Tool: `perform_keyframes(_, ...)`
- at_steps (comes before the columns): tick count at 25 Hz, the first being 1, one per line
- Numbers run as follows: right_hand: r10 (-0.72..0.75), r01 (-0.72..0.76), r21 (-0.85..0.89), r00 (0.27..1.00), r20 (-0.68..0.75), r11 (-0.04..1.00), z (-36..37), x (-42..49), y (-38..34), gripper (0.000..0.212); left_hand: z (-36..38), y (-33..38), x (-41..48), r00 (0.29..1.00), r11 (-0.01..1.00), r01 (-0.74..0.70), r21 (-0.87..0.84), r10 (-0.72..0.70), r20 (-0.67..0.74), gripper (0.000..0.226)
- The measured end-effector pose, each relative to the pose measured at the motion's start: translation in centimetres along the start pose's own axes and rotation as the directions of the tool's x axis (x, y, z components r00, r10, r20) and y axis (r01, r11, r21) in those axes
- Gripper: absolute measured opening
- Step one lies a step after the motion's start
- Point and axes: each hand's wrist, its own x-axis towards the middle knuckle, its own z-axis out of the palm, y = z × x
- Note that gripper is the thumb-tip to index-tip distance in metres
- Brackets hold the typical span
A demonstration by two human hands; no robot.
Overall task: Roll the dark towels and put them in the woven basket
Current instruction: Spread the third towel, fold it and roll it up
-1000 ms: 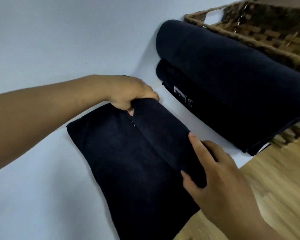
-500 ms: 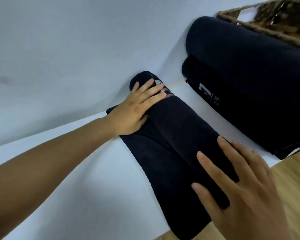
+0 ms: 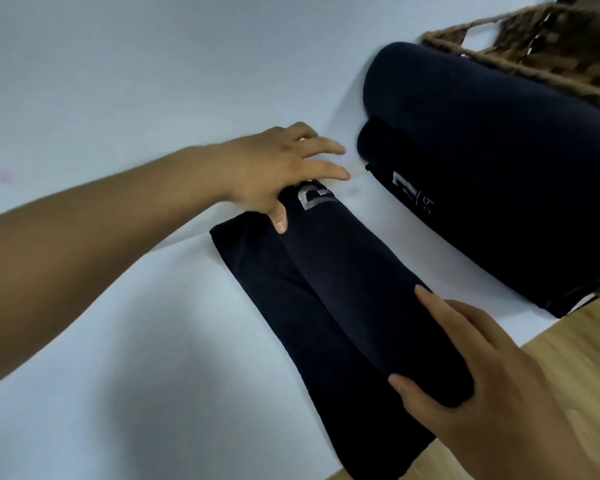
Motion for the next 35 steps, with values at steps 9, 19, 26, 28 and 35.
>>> perform_keyframes(9,-0.097,0.077,-0.101,0.971,-0.218,0.992,1.0,0.3,1.8,0.082,-0.3,1.8,5.2,0.969,0.99,-0.019,-0.142,0.053,0.243,0.081)
perform_keyframes(19,-0.317,0.264,-0.188,0.878,-0.359,0.946,3.5,-0.6,0.9,0.051,8.2,4.8,1.1,0.781,0.969,0.04,-0.243,-0.182,-0.598,0.057)
perform_keyframes(26,-0.158,0.165,-0.004,0.934,-0.319,0.986,1.9,-1.3,1.8,0.073,9.1,3.9,-1.3,0.796,0.968,-0.02,-0.251,-0.136,-0.589,0.06)
perform_keyframes(28,-0.183,0.149,-0.122,0.923,-0.34,0.981,1.8,-0.7,2.9,0.082,8.4,2.9,-0.5,0.81,0.981,-0.04,-0.19,-0.079,-0.581,0.063)
perform_keyframes(35,-0.341,0.167,-0.415,0.855,-0.391,0.894,1.4,0.8,8.2,0.075,9.4,4.2,6.7,0.657,0.991,0.041,-0.126,-0.122,-0.744,0.049)
